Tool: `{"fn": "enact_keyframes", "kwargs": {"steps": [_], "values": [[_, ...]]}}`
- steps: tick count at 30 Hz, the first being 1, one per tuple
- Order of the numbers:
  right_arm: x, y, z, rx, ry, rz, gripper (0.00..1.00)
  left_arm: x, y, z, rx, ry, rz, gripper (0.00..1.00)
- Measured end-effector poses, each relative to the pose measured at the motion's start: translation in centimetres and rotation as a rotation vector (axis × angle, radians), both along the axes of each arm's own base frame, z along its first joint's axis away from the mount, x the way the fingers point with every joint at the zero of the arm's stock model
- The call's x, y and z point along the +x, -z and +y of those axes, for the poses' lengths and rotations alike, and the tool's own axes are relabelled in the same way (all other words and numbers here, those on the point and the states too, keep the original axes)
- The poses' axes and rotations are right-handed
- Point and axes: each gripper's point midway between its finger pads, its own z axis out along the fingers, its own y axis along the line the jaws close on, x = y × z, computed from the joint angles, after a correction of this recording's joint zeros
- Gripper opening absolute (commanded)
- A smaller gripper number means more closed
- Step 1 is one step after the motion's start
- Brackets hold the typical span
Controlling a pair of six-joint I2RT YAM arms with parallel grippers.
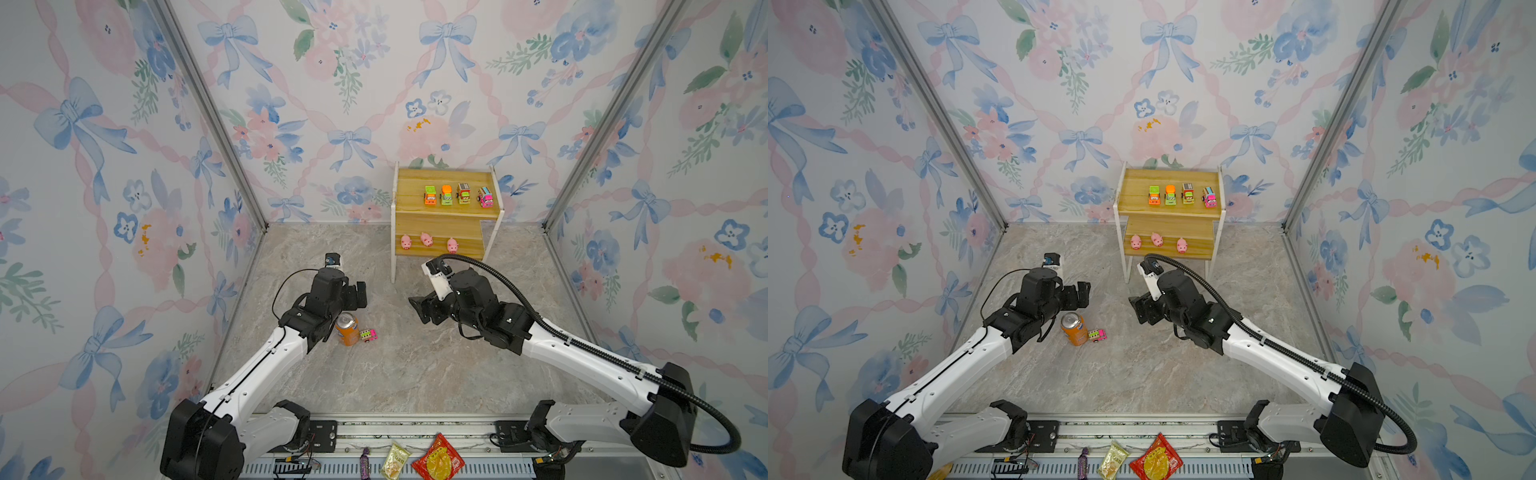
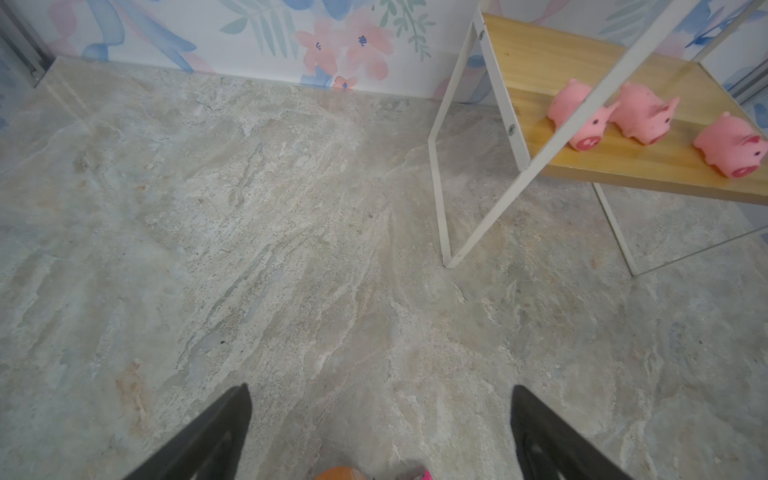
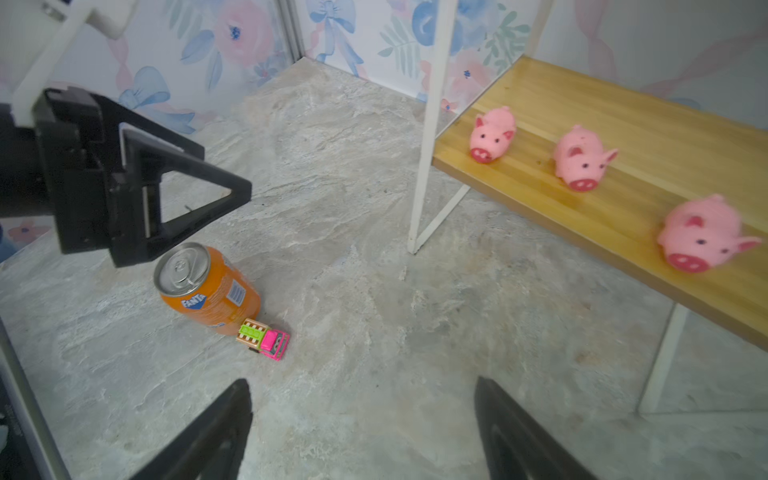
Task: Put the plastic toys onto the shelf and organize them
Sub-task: 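Withdraw the right gripper from the shelf toward the Fanta can, then lower the right gripper onto the small pink-and-green truck and close it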
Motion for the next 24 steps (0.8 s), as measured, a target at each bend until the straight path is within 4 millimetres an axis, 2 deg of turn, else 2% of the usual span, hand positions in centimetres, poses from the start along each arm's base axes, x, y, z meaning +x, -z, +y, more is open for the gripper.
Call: {"fn": "enact_keyframes", "kwargs": {"steps": [2,7,10,12,19,24], "values": [[-1.1,2.6,1.2,0.001,-0.073,0.018,0.81,0.0,-0.1,0.0,-0.018,-0.013,0.009,0.98],[-3.4,12.9,3.1,-0.113,-0.246,0.140,0.79,0.9,-1.4,-0.6,-0.070,-0.017,0.015,0.98],[-4.4,15.9,4.4,-0.172,-0.343,0.164,0.79,1.4,-1.8,-0.6,-0.116,-0.014,0.043,0.98],[-5.0,16.2,5.5,-0.180,-0.406,0.142,0.79,1.6,-1.7,-0.2,-0.144,-0.025,0.067,0.98],[-5.0,14.9,8.9,-0.156,-0.519,0.018,0.78,1.1,-0.4,1.2,-0.239,-0.034,0.169,0.98],[-5.5,16.3,10.7,-0.196,-0.583,-0.010,0.79,0.8,0.4,1.5,-0.246,-0.036,0.207,0.98]]}}
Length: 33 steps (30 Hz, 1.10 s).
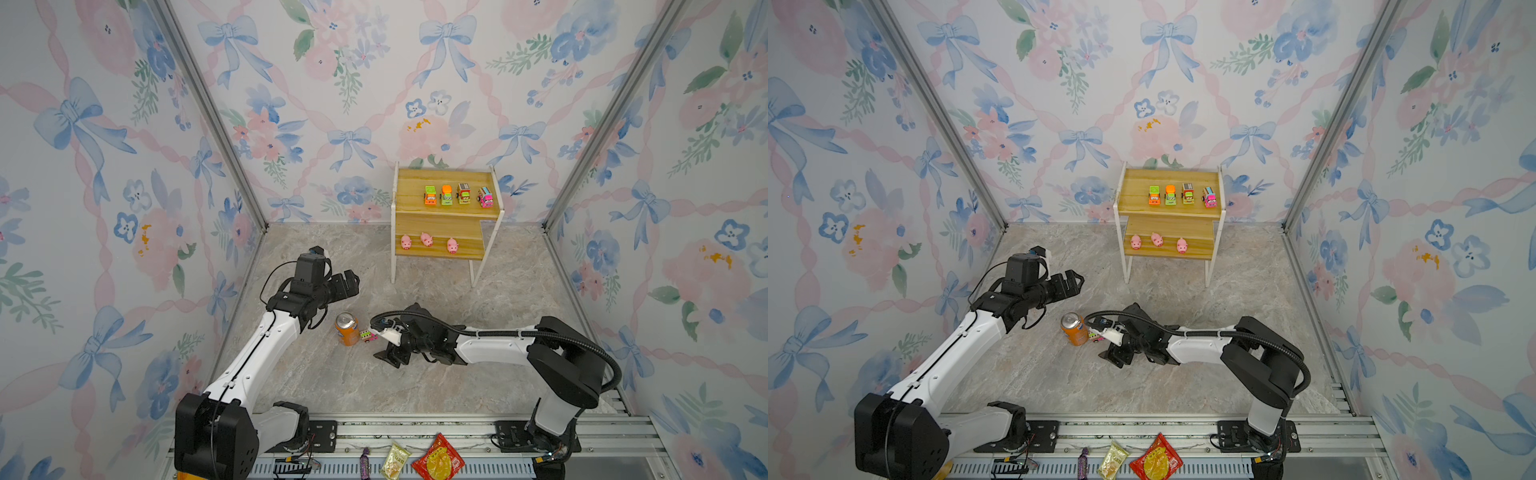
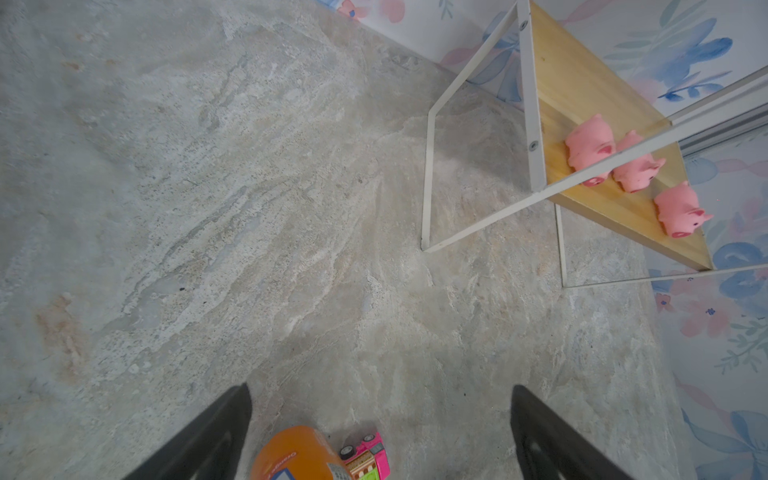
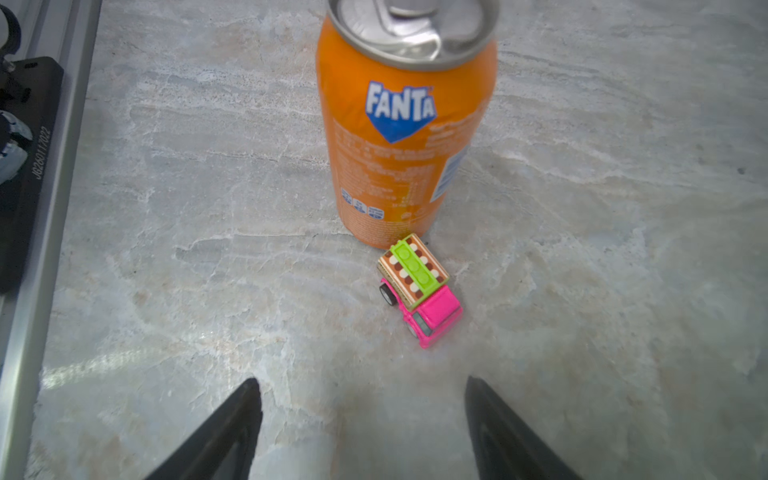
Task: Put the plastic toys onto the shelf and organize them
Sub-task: 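Lower the right gripper onto the small pink-and-green truck and close it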
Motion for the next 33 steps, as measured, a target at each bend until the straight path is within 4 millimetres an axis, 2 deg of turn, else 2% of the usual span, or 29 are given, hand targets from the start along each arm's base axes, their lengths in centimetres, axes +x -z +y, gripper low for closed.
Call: {"fn": "enact_keyframes", "kwargs": {"steps": [4,12,19,24,33], "values": [[0.0,0.6,0.5,-0.018,-0.031,-0.021,0.79,-0.1,0.4,0.5,0.006,-0.015,0.016,0.98],[0.6,-0.4,2.3,-0.001,-0.089,-0.074,0.76,0.3,0.4,2.2,0.017,-0.065,0.015,0.98],[1.5,0.5,3.7,-0.028,-0.119,-0.101,0.72,0.6,0.8,2.8,0.032,-0.066,0.021,0.98],[2.2,1.3,3.7,-0.055,-0.128,-0.108,0.72,0.6,1.5,2.7,0.038,-0.052,0.041,0.98],[3.7,1.1,4.1,-0.085,-0.153,-0.152,0.72,0.5,1.7,2.6,0.042,-0.043,0.050,0.98]]}}
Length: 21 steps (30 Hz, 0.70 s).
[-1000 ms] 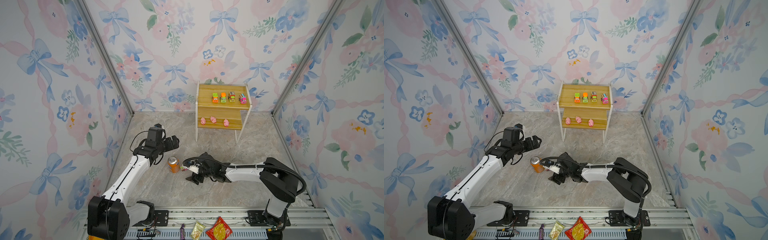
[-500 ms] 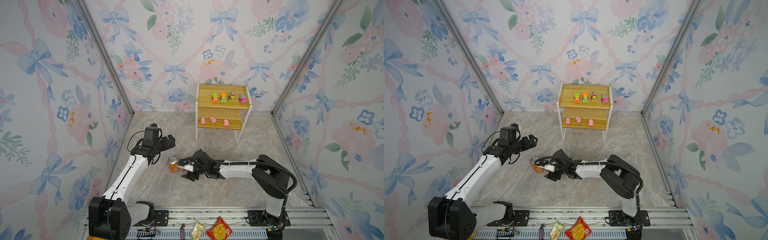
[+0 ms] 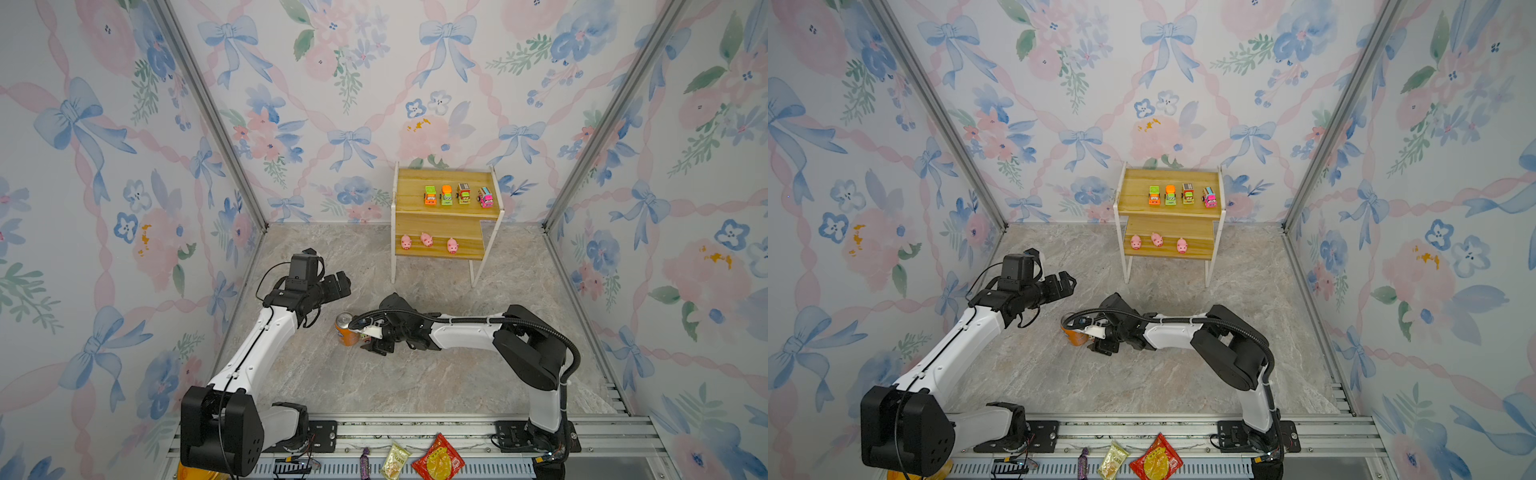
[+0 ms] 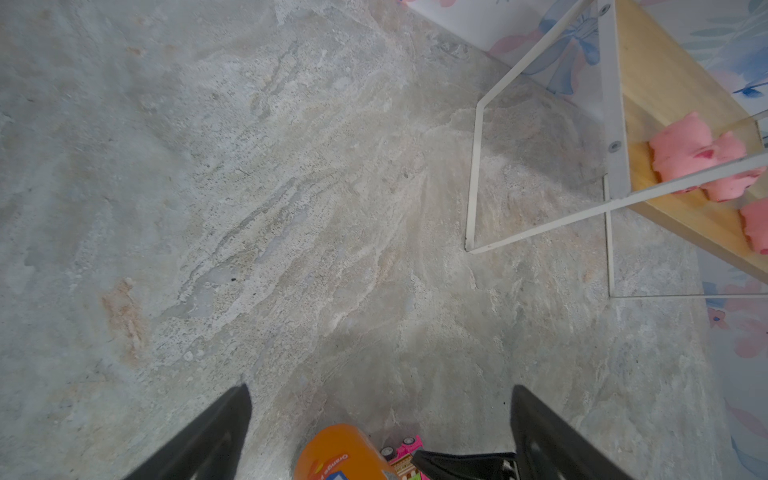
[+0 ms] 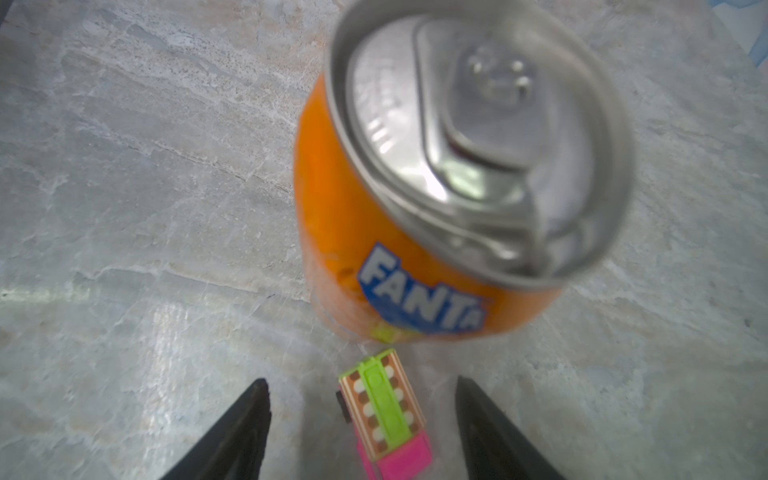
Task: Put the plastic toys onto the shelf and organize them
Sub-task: 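Lower the right gripper onto the small pink-and-green truck and close it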
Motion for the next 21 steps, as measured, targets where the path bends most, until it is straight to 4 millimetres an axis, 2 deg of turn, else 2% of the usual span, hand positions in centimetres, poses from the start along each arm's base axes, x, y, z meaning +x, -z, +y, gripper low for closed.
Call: {"fn": "enact_keyframes", "kwargs": {"steps": [13,21], "values": [[0.9,2.2,-1.1,-0.064,-0.017,0.025,0.62,0.4,-1.0,-0.2,-0.008,0.005,-0.018,0.98],[1.3,1.5,-0.7,-0.049,-0.028,0.033,0.42,0.9,-1.1,-0.3,-0.008,0.005,-0.016,0.98]]}}
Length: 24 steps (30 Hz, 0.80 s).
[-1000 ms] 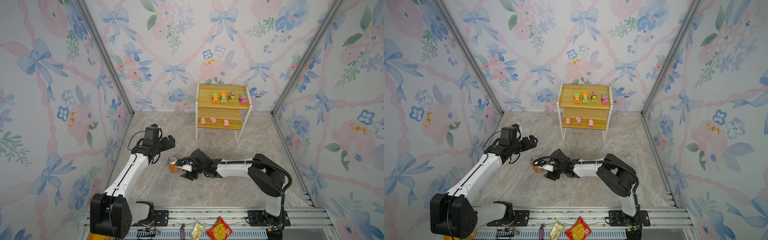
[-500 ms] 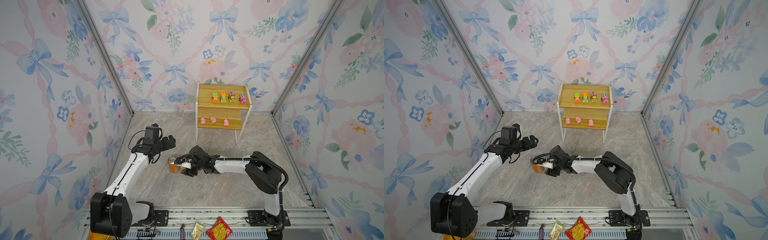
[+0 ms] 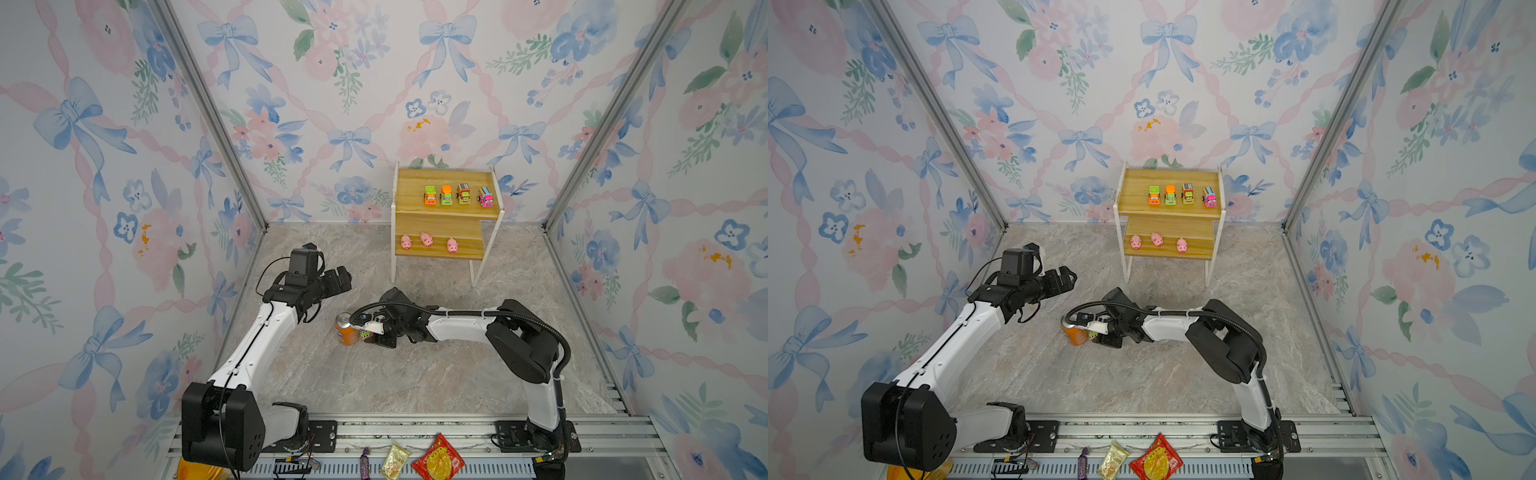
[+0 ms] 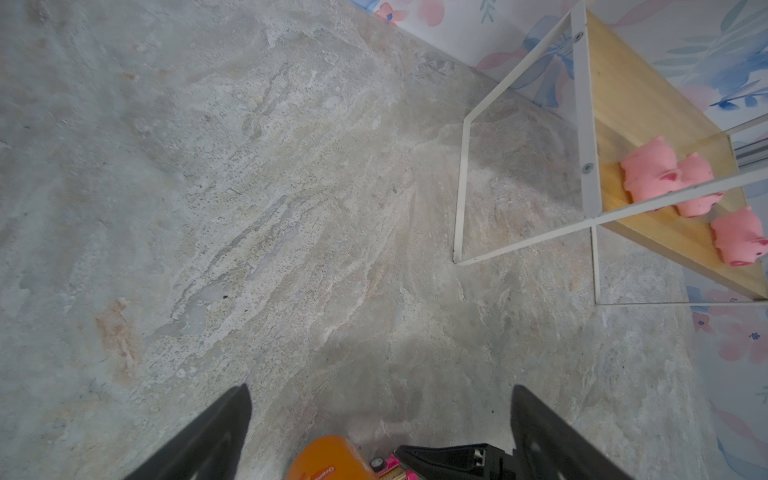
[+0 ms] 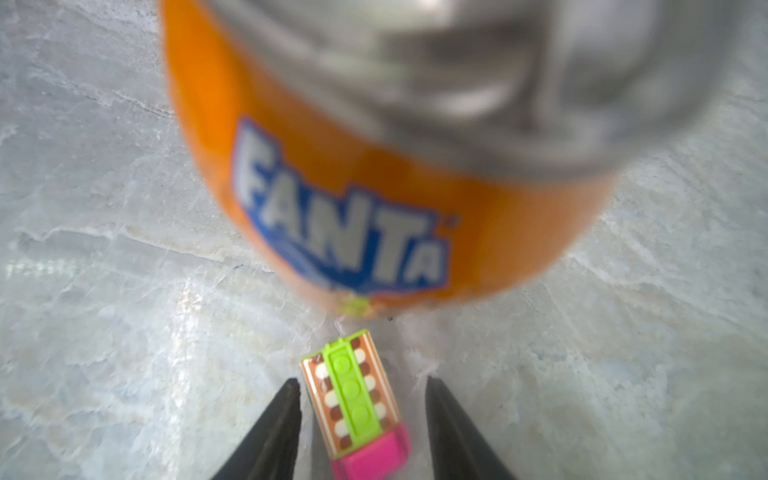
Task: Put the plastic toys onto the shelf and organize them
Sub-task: 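Lower the right gripper onto the small pink-and-green truck and close it, then lift the pink truck with the right gripper away from the can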
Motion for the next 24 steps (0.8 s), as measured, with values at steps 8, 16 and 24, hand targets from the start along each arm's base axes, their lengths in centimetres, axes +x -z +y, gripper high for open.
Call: {"fn": "enact_keyframes", "kwargs": {"steps": [8,16,24], "values": [[-0.3,0.1,0.1,0.000,-0.011,0.017,0.28,0.2,-0.2,0.0,0.000,0.000,-0.005,0.98],[-0.4,0.1,0.0,0.001,0.000,0.029,0.23,0.2,-0.3,0.0,0.000,-0.001,-0.005,0.98],[-0.7,-0.7,-3.2,-0.009,0.128,0.058,0.22,0.1,-0.7,0.1,0.000,-0.004,-0.019,0.98]]}}
